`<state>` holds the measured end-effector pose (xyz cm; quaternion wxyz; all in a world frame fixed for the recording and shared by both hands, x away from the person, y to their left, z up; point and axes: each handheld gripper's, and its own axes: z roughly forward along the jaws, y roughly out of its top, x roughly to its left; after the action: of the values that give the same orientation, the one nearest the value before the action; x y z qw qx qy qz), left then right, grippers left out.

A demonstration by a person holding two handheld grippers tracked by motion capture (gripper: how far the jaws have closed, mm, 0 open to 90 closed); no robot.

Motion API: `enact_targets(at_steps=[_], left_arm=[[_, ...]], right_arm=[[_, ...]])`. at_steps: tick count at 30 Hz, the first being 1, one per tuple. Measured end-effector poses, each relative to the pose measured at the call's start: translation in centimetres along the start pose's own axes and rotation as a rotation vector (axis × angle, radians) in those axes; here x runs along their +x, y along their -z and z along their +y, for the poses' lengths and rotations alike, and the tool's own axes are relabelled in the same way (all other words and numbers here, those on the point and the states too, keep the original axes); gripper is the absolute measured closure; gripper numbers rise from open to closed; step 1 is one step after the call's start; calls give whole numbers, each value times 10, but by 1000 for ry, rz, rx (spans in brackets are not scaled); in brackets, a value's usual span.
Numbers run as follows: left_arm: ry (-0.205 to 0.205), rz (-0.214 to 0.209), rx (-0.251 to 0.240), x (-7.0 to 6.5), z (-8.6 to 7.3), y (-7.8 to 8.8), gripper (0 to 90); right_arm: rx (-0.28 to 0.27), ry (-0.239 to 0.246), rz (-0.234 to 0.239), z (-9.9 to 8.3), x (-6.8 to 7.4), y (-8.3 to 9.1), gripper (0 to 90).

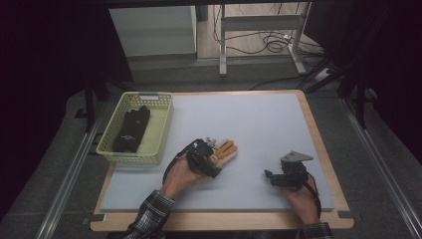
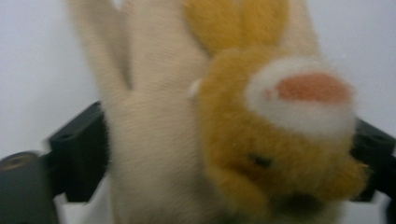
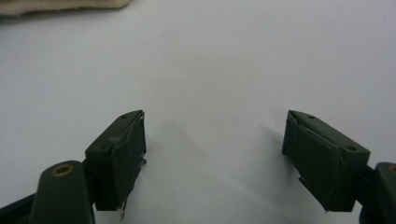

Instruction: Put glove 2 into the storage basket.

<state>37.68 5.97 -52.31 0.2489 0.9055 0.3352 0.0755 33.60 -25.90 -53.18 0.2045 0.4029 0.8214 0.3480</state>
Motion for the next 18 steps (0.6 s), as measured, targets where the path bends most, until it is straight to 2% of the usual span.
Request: enact_targets(at_steps=[3,6,10,12,18], left_arm=[[-22,-12,27,-2,3,4,230],[-21,-14,34,-4,4,7,383],[-7,-29,26,-4,2,10,539],[10,-46,16,-2,2,12,574],[30,-25,-14,1,4,27,619]], right_arm=[[0,0,0,0,0,0,211],[0,0,0,0,0,0,211],[0,1,0,0,0,0,211],[0,1,0,0,0,0,211],[0,1,0,0,0,0,211]])
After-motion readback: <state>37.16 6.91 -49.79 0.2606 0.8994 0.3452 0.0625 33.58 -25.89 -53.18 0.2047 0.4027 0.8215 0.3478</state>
